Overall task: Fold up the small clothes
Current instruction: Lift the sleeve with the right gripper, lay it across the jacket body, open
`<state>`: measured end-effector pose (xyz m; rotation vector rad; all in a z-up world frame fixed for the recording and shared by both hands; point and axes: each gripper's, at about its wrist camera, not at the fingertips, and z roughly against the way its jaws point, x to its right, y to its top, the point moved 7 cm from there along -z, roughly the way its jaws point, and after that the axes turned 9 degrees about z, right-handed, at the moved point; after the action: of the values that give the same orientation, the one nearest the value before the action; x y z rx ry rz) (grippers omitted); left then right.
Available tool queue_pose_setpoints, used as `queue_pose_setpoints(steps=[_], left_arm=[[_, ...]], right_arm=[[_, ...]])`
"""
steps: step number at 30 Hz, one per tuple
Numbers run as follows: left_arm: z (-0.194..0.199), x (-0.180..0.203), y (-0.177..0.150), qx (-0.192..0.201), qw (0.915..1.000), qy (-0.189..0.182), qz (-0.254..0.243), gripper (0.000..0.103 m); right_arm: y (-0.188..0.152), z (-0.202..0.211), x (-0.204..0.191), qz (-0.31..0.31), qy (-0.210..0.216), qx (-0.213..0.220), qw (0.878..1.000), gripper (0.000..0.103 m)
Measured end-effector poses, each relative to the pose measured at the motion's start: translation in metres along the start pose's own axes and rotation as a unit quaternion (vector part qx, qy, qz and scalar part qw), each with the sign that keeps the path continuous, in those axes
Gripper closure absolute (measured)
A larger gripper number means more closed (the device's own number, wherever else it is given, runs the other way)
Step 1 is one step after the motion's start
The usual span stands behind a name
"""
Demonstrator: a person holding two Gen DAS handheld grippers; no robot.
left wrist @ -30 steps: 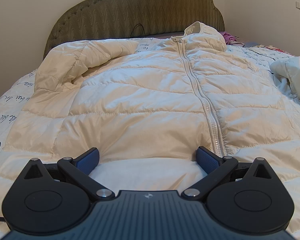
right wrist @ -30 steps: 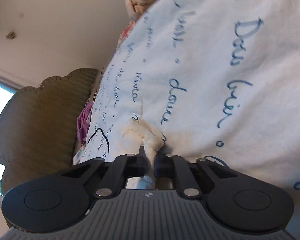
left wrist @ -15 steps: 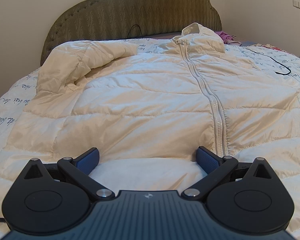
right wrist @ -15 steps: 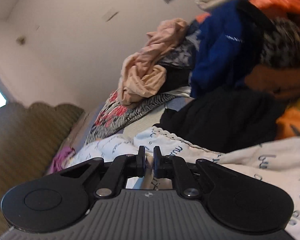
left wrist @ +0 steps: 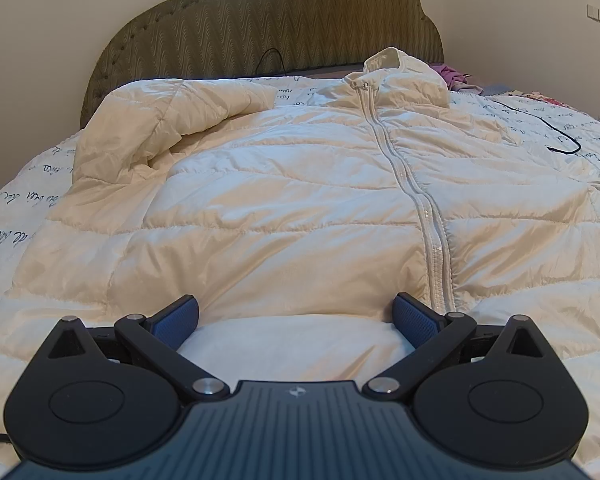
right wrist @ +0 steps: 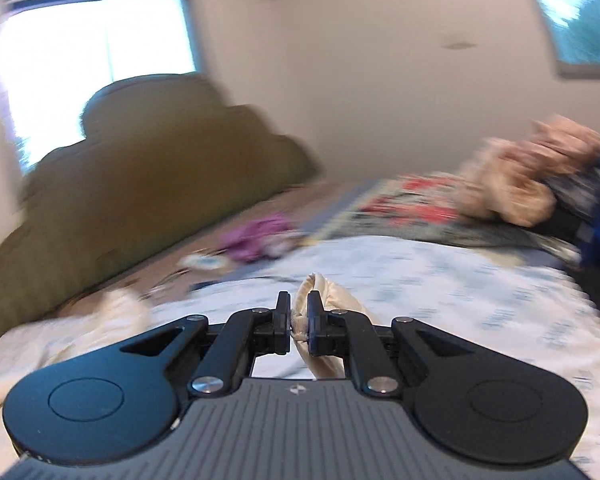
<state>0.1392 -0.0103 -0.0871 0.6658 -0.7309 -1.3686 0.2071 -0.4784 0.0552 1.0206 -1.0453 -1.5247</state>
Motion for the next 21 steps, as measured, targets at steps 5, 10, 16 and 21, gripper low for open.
queue_pose_setpoints(steps=[5, 10, 16, 21], left_arm=[[0.000, 0.000, 0.000, 0.000, 1.0000, -0.001, 0.001, 0.000], [0.000, 0.000, 0.000, 0.000, 1.0000, -0.001, 0.001, 0.000], [0.000, -0.001, -0.001, 0.000, 1.0000, -0.003, 0.002, 0.000], [0.000, -0.001, -0.001, -0.001, 1.0000, -0.003, 0.003, 0.000]], right_arm=[[0.002, -0.005, -0.107, 0.085, 0.071, -0.004, 0.994, 0.091], [-0.019, -0.015, -0.221, 0.170, 0.126, -0.020, 0.977, 0.091], [-0.053, -0.023, -0.318, 0.196, 0.181, -0.048, 0.963, 0.091], [-0.076, -0.029, -0.353, 0.182, 0.209, -0.068, 0.959, 0.091]])
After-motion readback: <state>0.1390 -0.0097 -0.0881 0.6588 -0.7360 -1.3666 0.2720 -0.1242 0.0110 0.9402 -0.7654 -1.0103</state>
